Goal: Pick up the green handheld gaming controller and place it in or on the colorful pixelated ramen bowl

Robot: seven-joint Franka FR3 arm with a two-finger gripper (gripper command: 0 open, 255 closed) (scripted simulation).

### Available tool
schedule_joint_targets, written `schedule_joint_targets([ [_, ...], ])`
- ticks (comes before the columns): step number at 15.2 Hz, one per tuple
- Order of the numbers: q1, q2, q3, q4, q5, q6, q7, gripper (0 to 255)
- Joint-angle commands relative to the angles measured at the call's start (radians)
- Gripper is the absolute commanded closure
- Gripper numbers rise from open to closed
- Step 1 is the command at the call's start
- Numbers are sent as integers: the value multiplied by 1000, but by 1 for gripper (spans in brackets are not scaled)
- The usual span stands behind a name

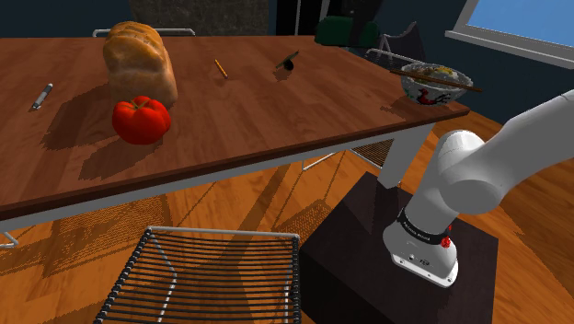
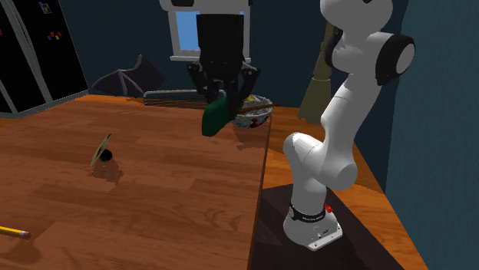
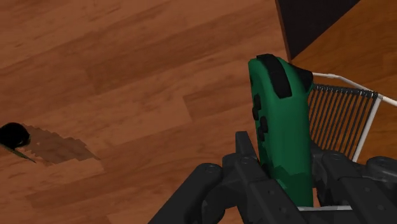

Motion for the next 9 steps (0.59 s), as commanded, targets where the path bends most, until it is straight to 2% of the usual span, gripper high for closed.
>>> schedule_joint_targets([
  [1, -6, -33, -26, -21, -15, -12, -32, 255],
  [9, -35, -182, -164, -101, -115, -76, -197, 255],
])
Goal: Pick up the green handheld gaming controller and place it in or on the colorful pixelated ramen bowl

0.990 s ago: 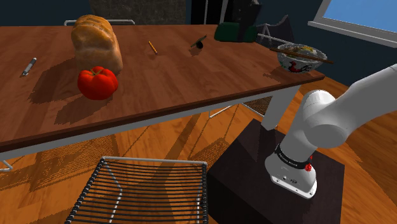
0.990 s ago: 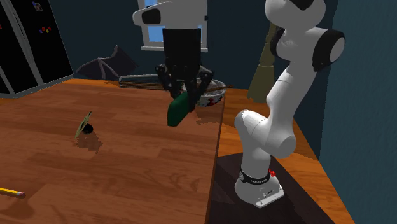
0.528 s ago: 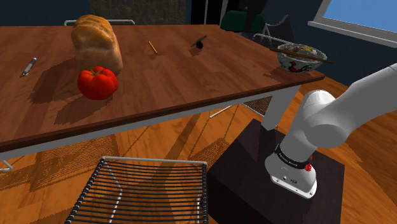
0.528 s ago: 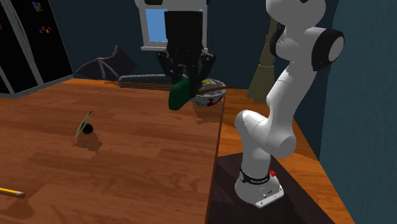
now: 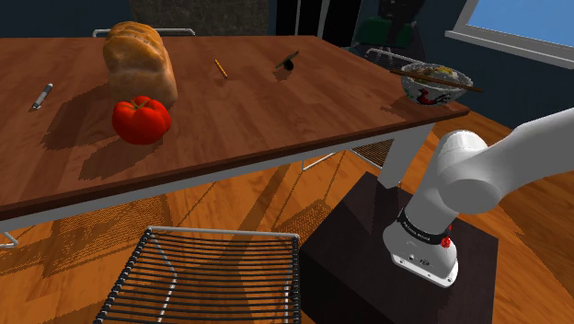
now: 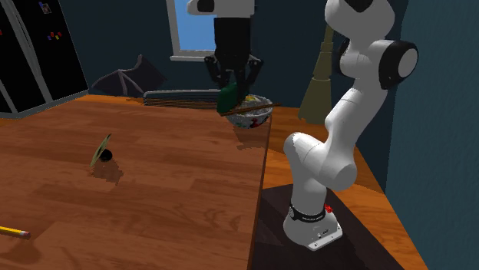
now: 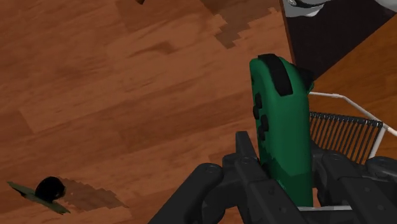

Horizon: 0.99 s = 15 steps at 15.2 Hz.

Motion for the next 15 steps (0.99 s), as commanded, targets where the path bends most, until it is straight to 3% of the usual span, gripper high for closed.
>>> schedule_joint_targets([
  [1, -8, -32, -44, -3, -36, -26, -53, 255],
  [15, -38, -152, -313, 39, -287, -124, -375, 255],
])
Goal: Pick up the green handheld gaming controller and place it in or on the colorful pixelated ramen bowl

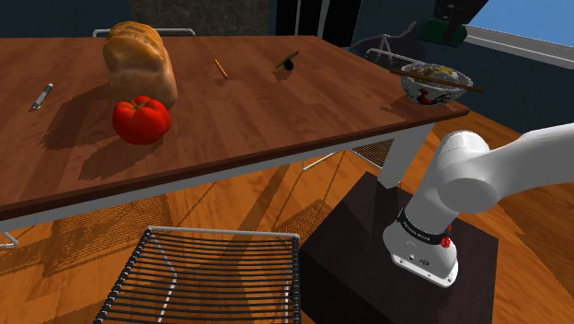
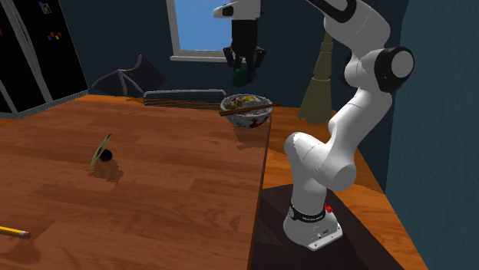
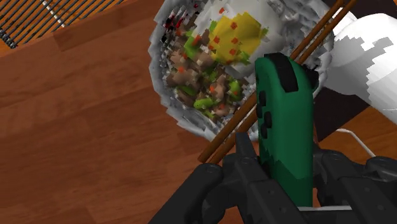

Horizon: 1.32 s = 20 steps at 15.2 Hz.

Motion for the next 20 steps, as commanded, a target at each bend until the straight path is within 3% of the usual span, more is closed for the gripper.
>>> schedule_joint_targets([
  [1, 1, 0, -39, 30, -37, -16, -50, 255],
  [3, 4, -2, -88, 60, -83, -27, -109, 255],
  [16, -28, -124, -116, -185, -122, 97, -77, 255],
  [20, -28, -124, -116, -185, -122, 97, -77, 255],
])
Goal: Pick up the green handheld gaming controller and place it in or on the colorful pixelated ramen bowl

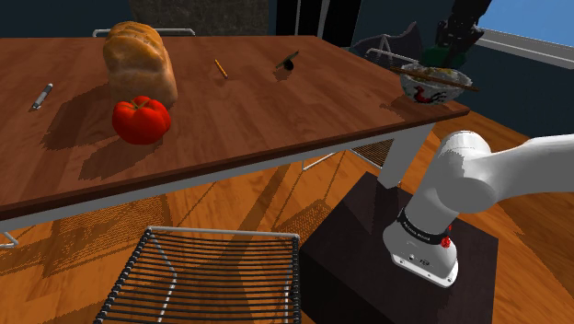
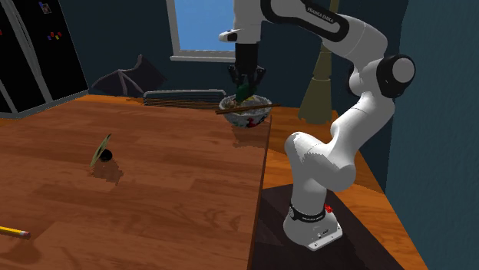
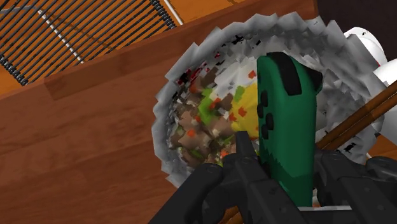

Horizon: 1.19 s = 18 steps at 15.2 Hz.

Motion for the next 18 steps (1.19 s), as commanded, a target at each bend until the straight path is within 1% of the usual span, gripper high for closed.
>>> schedule_joint_targets([
  [1, 0, 0, -1, -2, 0, 0, 0, 255],
  [4, 0, 0, -1, -2, 0, 0, 0, 255],
  [5, -1, -1, -1, -2, 0, 0, 0, 0],
  [10, -1, -1, -1, -2, 0, 0, 0, 0],
  [14, 23, 86, 22, 173, 29, -90, -22, 0],
  [18, 23, 86, 22, 173, 29, -90, -22, 0],
])
